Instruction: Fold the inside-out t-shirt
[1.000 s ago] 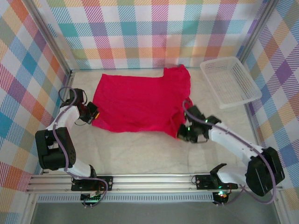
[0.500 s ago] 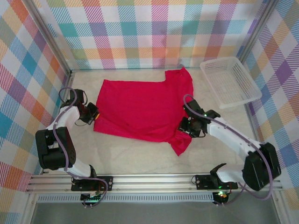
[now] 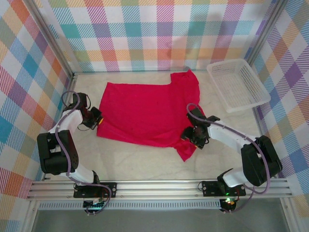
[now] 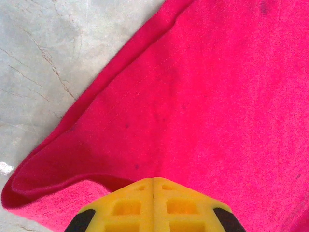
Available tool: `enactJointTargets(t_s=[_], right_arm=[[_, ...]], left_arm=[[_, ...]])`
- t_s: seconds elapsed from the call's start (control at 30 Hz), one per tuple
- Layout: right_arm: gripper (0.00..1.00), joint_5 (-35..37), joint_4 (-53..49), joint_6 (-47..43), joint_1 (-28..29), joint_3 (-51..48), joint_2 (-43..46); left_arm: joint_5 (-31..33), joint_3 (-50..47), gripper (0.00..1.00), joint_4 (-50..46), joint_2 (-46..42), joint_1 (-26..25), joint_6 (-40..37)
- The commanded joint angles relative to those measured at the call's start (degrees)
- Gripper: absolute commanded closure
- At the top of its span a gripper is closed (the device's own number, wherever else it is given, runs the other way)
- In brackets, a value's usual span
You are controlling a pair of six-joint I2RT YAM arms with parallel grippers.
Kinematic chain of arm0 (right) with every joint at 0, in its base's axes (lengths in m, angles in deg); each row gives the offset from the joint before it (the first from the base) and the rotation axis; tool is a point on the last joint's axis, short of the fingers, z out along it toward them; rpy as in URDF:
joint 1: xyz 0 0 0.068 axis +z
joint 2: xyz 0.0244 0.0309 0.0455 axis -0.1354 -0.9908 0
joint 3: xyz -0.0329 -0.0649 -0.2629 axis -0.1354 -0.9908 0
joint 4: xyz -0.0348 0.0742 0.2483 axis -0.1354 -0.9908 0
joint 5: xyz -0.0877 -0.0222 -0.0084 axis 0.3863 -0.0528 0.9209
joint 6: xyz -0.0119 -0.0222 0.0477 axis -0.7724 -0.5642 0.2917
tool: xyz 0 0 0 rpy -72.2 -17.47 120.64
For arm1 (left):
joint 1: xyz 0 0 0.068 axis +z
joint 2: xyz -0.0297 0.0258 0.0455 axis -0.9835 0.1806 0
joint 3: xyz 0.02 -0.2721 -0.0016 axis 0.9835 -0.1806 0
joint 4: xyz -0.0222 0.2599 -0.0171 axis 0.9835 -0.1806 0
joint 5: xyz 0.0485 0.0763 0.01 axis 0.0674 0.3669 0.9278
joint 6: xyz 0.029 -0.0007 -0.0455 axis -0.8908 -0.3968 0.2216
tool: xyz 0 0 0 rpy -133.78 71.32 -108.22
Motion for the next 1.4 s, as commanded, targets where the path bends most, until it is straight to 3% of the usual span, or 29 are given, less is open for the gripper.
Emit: enactJointTargets(t_s=[0.0, 0.03, 0.07, 0.1, 0.17, 0.23, 0.43, 0.53, 0.67, 0.8, 0.87, 0.97, 1.07, 1.17, 1.37], right_arm=[[0.28, -1.3, 4.7, 4.0, 0.0, -1.2, -0.7], [0.31, -0.3, 4.8, 4.0, -0.1, -0.4, -1.9], [0.39, 0.5, 4.2, 3.6, -0.4, 1.1, -3.0], [0.50, 1.1, 3.0, 2.9, -0.8, 3.1, -3.9], [0.82, 2.6, -2.2, 0.9, -1.6, 8.2, -5.2], [0.98, 5.4, -8.8, -1.2, -1.9, 13.1, -4.7], [1.00, 9.1, -29.4, -10.7, -7.1, 21.1, 0.4], [0.92, 9.9, -35.9, -12.4, -9.0, 20.4, 4.3], [0.82, 11.1, -39.7, -11.6, -9.9, 17.8, 8.9], [0.51, 10.8, -38.1, -11.8, -11.1, 15.2, 9.9], [0.48, 10.1, -37.0, -11.9, -11.2, 14.4, 8.9], [0.41, 4.9, -31.7, -13.1, -11.1, 11.4, 8.5], [0.27, -4.7, -20.4, -13.6, -10.1, 3.7, 10.3], [0.23, -10.4, -9.4, -11.5, -9.5, -4.2, 10.8], [0.25, -12.6, 2.2, -8.7, -9.5, -8.3, 3.4]], left_arm=[[-0.9, -0.7, 1.00, 1.0, 0.5, -0.3, 0.2], [-0.8, -0.6, 1.00, 0.9, 0.5, -0.3, 0.2], [-0.8, -0.4, 1.00, 0.9, 0.6, -0.3, 0.3], [-0.7, -0.4, 1.00, 0.9, 0.8, -0.2, 0.2], [-0.2, 0.3, 1.00, 0.3, 1.4, -0.2, 0.1], [1.0, 1.1, 1.00, -0.8, 2.4, 0.0, -0.5], [1.0, 0.6, 1.00, 0.4, 5.2, 6.7, 0.5], [0.6, 0.5, 1.00, 1.3, 5.1, 9.9, 1.3], [0.7, 0.5, 1.00, 1.9, 4.0, 10.0, 1.8], [0.3, 0.8, 1.00, 1.8, 3.9, 8.8, 1.6], [0.4, 0.9, 1.00, 1.6, 3.6, 8.1, 1.5], [0.5, 0.8, 1.00, 1.7, 3.2, 7.0, 1.6], [0.7, 0.9, 1.00, 1.8, 3.3, 4.9, 1.6], [0.6, 1.2, 1.00, 1.8, 3.9, 4.0, 1.8], [0.6, 1.2, 1.00, 1.6, 4.1, 2.8, 1.6]])
